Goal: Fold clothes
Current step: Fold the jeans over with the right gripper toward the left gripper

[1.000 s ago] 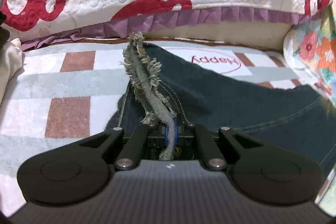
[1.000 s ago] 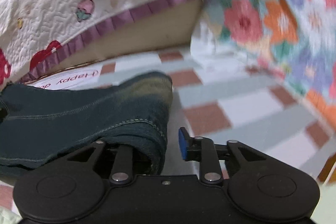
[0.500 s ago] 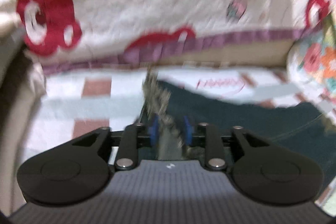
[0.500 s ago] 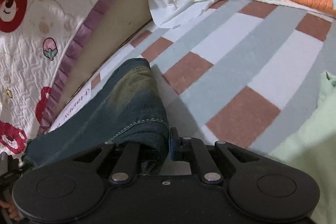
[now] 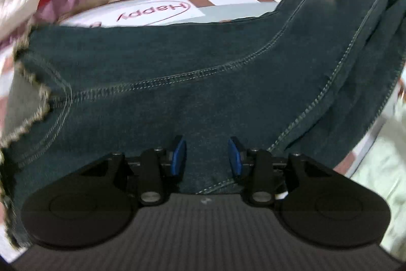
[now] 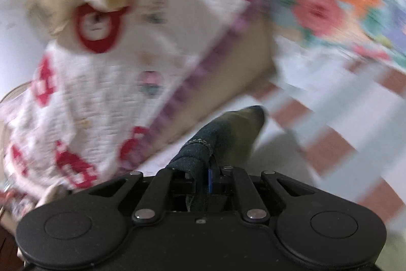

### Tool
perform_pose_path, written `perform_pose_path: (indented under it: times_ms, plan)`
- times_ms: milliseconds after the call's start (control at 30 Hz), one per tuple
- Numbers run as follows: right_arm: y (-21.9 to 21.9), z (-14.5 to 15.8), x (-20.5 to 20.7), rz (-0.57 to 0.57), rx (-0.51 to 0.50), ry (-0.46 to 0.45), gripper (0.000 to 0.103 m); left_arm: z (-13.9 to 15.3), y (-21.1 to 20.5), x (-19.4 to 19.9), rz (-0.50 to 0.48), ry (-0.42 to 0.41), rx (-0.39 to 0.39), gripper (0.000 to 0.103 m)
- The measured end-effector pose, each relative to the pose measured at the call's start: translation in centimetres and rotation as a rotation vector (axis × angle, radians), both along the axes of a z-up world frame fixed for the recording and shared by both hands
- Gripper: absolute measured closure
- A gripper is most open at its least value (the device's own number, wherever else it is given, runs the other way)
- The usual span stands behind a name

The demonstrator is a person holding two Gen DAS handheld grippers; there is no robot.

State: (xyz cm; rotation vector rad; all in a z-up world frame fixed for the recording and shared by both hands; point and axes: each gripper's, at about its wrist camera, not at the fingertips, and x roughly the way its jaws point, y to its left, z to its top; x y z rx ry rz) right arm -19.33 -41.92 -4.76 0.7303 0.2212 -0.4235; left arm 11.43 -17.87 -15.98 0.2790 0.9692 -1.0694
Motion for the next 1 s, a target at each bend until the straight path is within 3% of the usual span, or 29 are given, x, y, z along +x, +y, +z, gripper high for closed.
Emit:
perform_pose_path:
  times_ms: [100, 167, 233, 300, 333, 400, 467, 500, 567, 600, 733, 867, 1000]
  plan:
    - [1.3, 2.7, 3.2, 0.108, -0.052, -0.037, 0.092, 0.0, 0.3, 0.6, -0.005, 0.021, -0.011, 0.065]
    - [2.5, 4.3, 6.1, 0.194, -0.084, -0.046, 0.092, 0.5, 1.1, 1.9, 0.001, 0.116, -0.015, 0.066]
    - [3.7, 5.9, 9.1, 0.281, -0.115, -0.053, 0.093, 3.3, 4.5, 3.7, 0.067, 0.182, -0.101, 0.067]
    - [5.3, 6.0, 11.8, 0.362, -0.129, -0.039, 0.093, 6.2, 8.9, 5.8, 0.147, 0.163, -0.225, 0.067]
    - [6.1, 6.0, 13.2, 0.402, -0.135, -0.030, 0.093, 6.3, 10.2, 6.6, 0.194, 0.167, -0.230, 0.068]
    - [7.8, 5.9, 15.9, 0.483, -0.146, -0.013, 0.093, 5.1, 12.4, 8.1, 0.266, 0.193, -0.228, 0.068]
    - [9.4, 5.9, 18.6, 0.563, -0.158, 0.004, 0.093, 1.9, 13.7, 9.4, 0.350, 0.281, -0.210, 0.069]
    - [10.3, 5.9, 20.0, 0.603, -0.164, 0.013, 0.093, 0.3, 14.3, 9.9, 0.377, 0.331, -0.204, 0.074]
    - [12.1, 5.6, 22.3, 0.672, -0.172, 0.038, 0.093, -1.2, 15.1, 11.0, 0.398, 0.394, -0.219, 0.080]
    - [13.0, 4.9, 23.3, 0.695, -0.164, 0.056, 0.093, -0.9, 15.2, 11.2, 0.402, 0.384, -0.233, 0.080]
    - [15.4, 3.1, 25.4, 0.703, -0.129, 0.096, 0.094, -0.6, 14.6, 10.9, 0.413, 0.355, -0.231, 0.078]
    - [15.3, 2.4, 24.9, 0.660, -0.072, 0.075, 0.094, -0.6, 15.5, 10.8, 0.426, 0.388, -0.258, 0.076]
    - [14.6, 4.0, 25.6, 0.611, -0.074, 0.055, 0.093, -0.1, 16.1, 11.1, 0.436, 0.394, -0.266, 0.076]
